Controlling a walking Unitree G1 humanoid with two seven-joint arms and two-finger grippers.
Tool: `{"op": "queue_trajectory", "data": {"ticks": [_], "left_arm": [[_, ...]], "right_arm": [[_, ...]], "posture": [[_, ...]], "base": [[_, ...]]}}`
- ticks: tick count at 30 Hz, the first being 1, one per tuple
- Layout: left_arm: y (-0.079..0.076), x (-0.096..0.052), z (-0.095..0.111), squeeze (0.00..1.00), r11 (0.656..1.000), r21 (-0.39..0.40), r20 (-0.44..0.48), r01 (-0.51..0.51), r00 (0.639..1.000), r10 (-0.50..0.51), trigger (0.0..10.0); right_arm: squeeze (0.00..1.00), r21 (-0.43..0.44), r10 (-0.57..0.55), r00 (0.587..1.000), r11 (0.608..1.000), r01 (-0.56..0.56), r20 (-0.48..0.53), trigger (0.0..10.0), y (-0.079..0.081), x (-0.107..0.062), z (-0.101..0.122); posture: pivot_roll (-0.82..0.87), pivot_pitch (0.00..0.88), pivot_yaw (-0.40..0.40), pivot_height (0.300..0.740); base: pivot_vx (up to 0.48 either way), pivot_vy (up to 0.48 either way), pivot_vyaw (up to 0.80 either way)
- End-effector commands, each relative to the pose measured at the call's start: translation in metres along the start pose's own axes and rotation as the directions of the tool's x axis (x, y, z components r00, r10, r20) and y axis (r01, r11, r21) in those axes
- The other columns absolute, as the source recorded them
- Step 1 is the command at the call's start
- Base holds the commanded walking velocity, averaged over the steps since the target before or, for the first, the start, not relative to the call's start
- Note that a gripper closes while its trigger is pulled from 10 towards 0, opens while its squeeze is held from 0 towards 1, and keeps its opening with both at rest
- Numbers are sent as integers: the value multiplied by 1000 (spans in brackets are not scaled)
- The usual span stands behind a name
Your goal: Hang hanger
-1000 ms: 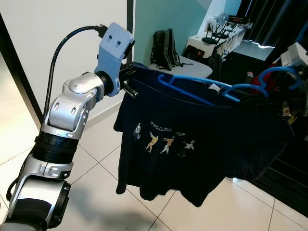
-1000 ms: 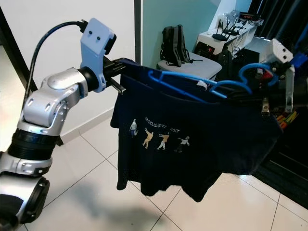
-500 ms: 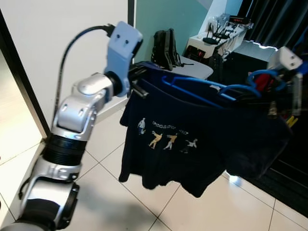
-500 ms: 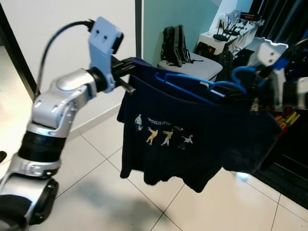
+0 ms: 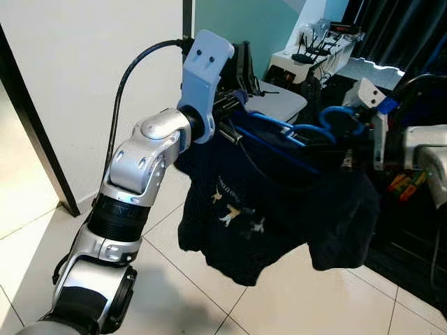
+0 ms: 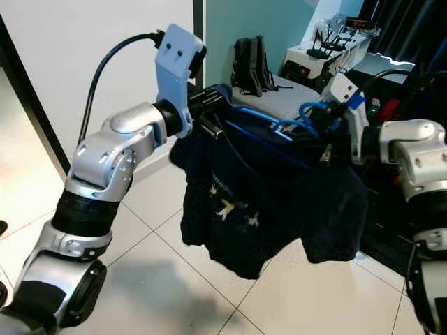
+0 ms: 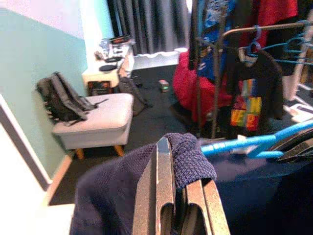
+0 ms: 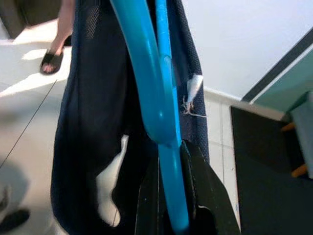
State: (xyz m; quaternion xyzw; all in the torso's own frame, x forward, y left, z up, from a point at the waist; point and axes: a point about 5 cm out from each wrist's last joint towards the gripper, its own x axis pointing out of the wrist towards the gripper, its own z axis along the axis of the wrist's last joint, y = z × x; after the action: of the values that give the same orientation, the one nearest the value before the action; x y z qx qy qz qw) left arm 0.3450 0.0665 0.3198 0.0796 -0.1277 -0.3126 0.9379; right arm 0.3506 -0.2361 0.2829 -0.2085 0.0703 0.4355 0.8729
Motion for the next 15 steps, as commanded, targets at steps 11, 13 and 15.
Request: {"op": "queue_trajectory", "data": {"ticks": [11, 13, 15], "left_arm": [[-16, 6, -14, 0, 998, 41, -53, -53, 997, 55, 0], [-16, 6, -14, 0, 998, 41, -53, -53, 997, 55, 0], [-19, 8, -11, 0, 997, 49, -38, -58, 997, 60, 0]], "right_arm": [[0, 90, 23, 997, 996, -29, 71, 10000, 29, 37, -5], [0, 90, 23, 997, 996, -29, 71, 10000, 29, 37, -5], [0, 97, 68, 995, 992, -74, 67, 10000, 39, 44, -8]], "posture": [[-8, 0, -60, 740], [-8, 0, -60, 740], [-8, 0, -60, 740]], "base": [[0, 0, 0], [0, 0, 0], [0, 0, 0]]}}
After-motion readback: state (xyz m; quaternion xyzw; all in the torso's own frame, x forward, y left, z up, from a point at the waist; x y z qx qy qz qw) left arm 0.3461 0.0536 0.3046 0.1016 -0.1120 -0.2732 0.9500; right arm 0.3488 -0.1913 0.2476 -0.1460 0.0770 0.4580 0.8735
